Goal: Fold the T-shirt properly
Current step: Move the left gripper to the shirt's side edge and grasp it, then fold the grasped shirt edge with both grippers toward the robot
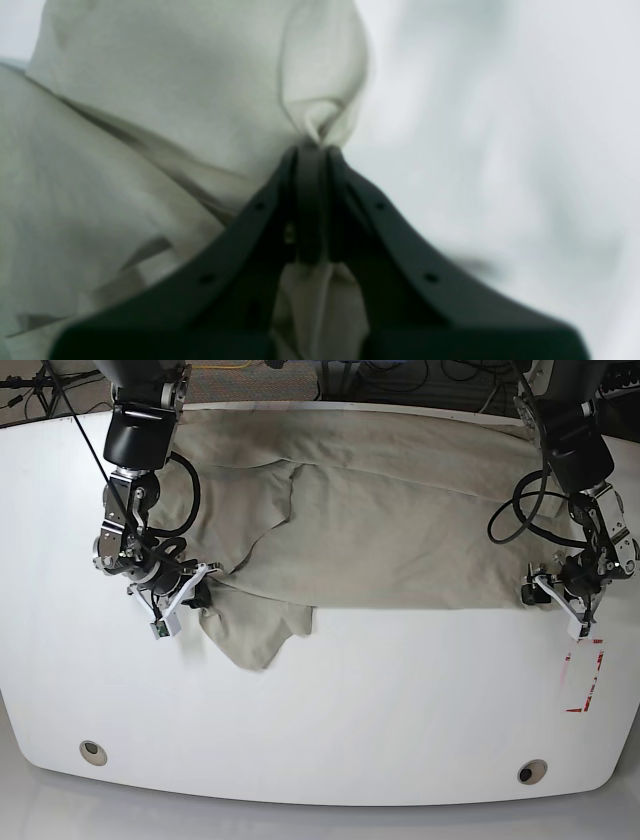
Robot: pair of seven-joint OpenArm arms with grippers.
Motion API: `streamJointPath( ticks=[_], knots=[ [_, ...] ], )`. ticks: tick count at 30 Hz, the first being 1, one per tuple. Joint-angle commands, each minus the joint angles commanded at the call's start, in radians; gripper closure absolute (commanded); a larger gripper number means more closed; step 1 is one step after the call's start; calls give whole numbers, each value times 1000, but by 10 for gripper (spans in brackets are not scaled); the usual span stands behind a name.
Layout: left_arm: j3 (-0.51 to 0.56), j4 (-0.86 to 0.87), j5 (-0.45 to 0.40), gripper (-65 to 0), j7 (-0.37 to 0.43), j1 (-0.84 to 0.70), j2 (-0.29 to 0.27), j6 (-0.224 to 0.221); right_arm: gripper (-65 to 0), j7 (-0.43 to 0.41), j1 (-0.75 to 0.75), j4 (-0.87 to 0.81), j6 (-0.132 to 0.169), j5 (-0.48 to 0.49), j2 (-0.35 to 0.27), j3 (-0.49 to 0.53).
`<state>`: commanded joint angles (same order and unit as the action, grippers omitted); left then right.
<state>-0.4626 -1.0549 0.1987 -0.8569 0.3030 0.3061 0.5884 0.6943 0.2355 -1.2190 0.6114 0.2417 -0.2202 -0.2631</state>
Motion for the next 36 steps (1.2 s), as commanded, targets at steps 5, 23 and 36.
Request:
streamJointPath(
  ticks=[5, 23, 36],
  knots=[
    [0, -2, 0, -81, 3, 0, 0, 2, -2, 0, 0, 0, 0, 0, -2, 0],
    [-5, -89, 0, 0, -46, 32, 8, 64, 0, 92, 11, -183, -6, -2, -9, -5],
    [-6, -288, 0, 0, -180, 8, 2, 110, 0, 235, 6, -367, -2, -2, -14, -9]
  ],
)
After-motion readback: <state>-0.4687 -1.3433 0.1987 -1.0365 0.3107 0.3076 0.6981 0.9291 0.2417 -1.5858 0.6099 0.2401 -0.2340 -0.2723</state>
